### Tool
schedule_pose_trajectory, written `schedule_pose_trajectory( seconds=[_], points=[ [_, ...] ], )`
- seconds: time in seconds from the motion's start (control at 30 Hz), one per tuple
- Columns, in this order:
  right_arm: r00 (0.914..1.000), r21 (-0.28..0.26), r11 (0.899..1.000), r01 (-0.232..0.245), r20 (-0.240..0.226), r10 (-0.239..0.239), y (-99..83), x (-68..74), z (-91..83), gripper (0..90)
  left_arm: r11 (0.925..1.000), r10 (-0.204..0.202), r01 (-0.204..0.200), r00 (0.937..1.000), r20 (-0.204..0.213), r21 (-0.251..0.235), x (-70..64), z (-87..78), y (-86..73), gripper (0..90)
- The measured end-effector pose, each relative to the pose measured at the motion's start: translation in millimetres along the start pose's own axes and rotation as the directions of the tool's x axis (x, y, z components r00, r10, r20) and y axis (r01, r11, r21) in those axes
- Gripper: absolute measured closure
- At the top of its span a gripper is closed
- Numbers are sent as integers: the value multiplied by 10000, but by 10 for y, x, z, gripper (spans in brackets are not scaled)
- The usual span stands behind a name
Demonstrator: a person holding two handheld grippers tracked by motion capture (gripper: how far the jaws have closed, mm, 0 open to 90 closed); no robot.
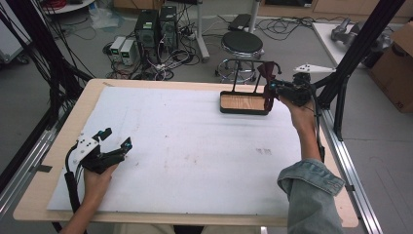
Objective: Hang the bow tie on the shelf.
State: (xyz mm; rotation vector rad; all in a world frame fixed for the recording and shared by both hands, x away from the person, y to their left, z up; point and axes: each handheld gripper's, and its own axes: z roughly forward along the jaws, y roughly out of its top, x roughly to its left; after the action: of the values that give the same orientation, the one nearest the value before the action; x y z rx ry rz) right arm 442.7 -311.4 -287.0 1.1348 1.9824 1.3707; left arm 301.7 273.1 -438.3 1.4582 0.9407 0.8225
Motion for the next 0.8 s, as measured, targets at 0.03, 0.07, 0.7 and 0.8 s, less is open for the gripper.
schedule_pose_trajectory(
  seconds=[0.03, 0.07, 0.7, 0.8],
  points=[
    [9998, -77, 9998, -203, -22, 203, -6, -50, 17, 816, 10000, 0, 0, 10000, 0, 0, 0, 0, 0, 175],
    [9996, -35, 9996, -284, 25, 284, -9, -71, 29, 815, 10000, -5, 5, 10000, 2, 2, -1, -1, 0, 175],
    [9978, -624, 9967, -528, 357, 551, 62, -304, 254, 816, 9999, 56, -55, 10000, 29, -126, -18, -23, -6, 175],
    [9969, -669, 9963, -548, 532, 584, 62, -341, 322, 816, 9999, 52, -51, 10000, 38, -123, -18, -23, -6, 175]
  ],
)
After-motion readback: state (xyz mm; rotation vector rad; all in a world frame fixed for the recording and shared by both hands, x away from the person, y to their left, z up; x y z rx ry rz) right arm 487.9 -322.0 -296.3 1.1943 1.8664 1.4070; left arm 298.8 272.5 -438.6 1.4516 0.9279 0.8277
